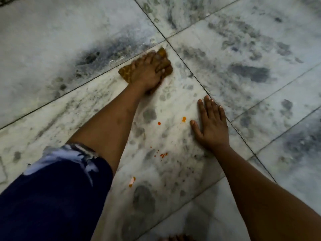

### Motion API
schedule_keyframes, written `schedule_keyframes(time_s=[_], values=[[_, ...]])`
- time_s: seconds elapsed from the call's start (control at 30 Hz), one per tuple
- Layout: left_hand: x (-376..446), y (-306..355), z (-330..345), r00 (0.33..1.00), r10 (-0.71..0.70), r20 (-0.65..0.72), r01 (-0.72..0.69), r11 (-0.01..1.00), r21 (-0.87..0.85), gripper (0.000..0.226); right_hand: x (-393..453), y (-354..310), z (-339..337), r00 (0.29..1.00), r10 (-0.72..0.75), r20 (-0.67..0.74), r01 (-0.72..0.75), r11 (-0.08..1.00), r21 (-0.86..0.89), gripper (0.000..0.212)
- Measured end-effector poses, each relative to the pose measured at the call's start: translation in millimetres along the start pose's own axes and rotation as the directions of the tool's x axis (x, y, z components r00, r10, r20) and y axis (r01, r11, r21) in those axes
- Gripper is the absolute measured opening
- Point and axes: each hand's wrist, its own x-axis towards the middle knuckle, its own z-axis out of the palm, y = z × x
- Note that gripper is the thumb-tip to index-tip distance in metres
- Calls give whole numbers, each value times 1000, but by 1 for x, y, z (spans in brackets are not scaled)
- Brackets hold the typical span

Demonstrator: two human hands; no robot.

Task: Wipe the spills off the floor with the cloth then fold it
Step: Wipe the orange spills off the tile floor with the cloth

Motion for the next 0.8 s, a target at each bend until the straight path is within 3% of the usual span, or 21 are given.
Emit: schedule_keyframes(time_s=[0.2, 0.3, 0.37, 0.53, 0.63, 0.8], values=[[-155, 27, 61, 968, 243, -59, -239, 969, 66, 50, 6, 4, 3, 1000, -5, 20, 6, 1000, -28, 72], [-177, 18, 78, 951, 308, -16, -303, 943, 140, 51, 5, 4, 4, 1000, -15, 19, 16, 999, -36, 72], [-156, 12, 72, 965, 259, -42, -251, 958, 136, 56, 5, 5, 5, 1000, -13, 11, 13, 999, -31, 70], [-68, 9, 36, 995, -73, -72, 77, 995, 57, 55, 4, 7, 2, 999, -39, 30, 39, 999, -1, 69], [-62, 45, 38, 989, -132, -71, 134, 991, 20, 53, -15, 26, -9, 989, -107, 105, 107, 994, 6, 65], [-156, 109, 92, 984, 155, -86, -147, 985, 91, 52, -60, 48, -13, 988, -82, 131, 89, 995, -52, 64]])
